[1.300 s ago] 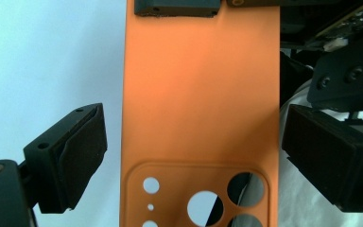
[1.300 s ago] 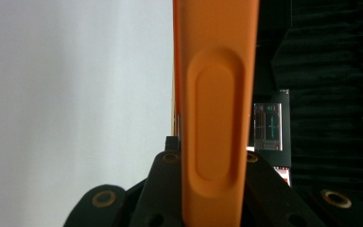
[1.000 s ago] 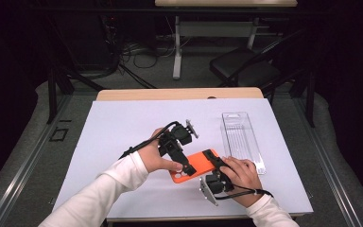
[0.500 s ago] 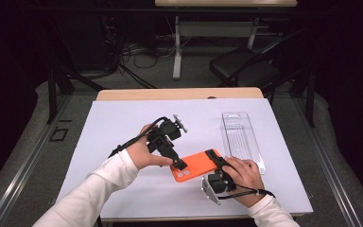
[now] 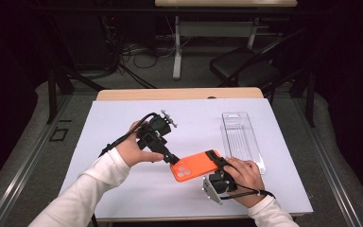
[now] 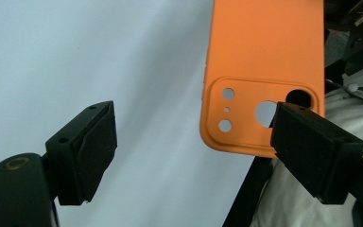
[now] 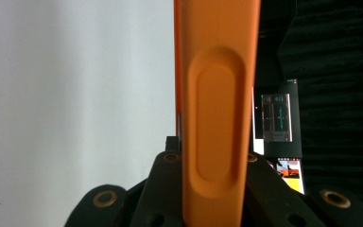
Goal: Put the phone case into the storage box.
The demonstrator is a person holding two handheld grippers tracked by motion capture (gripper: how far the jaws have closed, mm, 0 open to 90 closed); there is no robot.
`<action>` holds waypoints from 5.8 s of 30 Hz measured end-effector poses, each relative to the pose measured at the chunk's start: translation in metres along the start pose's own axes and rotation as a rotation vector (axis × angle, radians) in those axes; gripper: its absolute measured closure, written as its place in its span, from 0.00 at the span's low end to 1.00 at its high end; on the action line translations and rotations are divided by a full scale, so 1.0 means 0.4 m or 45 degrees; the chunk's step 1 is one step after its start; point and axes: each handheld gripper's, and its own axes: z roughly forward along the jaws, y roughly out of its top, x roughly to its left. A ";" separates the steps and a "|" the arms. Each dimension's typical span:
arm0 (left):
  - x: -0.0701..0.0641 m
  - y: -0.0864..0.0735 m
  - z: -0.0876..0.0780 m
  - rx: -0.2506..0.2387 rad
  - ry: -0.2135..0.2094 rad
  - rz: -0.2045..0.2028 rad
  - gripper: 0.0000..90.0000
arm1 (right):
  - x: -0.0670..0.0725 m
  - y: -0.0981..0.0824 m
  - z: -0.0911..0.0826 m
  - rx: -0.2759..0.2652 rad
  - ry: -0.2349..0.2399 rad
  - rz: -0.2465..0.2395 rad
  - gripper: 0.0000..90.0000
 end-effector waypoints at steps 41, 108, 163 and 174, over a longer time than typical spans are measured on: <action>0.058 -0.074 -0.029 -0.237 -0.037 -0.085 0.32 | -0.048 -0.039 -0.014 -0.165 0.291 0.687 0.98; -0.032 -0.075 -0.002 -0.624 -0.045 0.117 0.67 | -0.048 -0.062 0.015 -0.265 0.496 1.225 0.98; -0.030 -0.064 0.024 -0.632 -0.100 -0.009 0.91 | -0.039 -0.057 0.021 -0.295 0.541 1.235 0.97; -0.033 -0.063 0.023 -0.638 -0.099 -0.063 0.92 | -0.041 -0.056 0.021 -0.288 0.543 1.249 0.97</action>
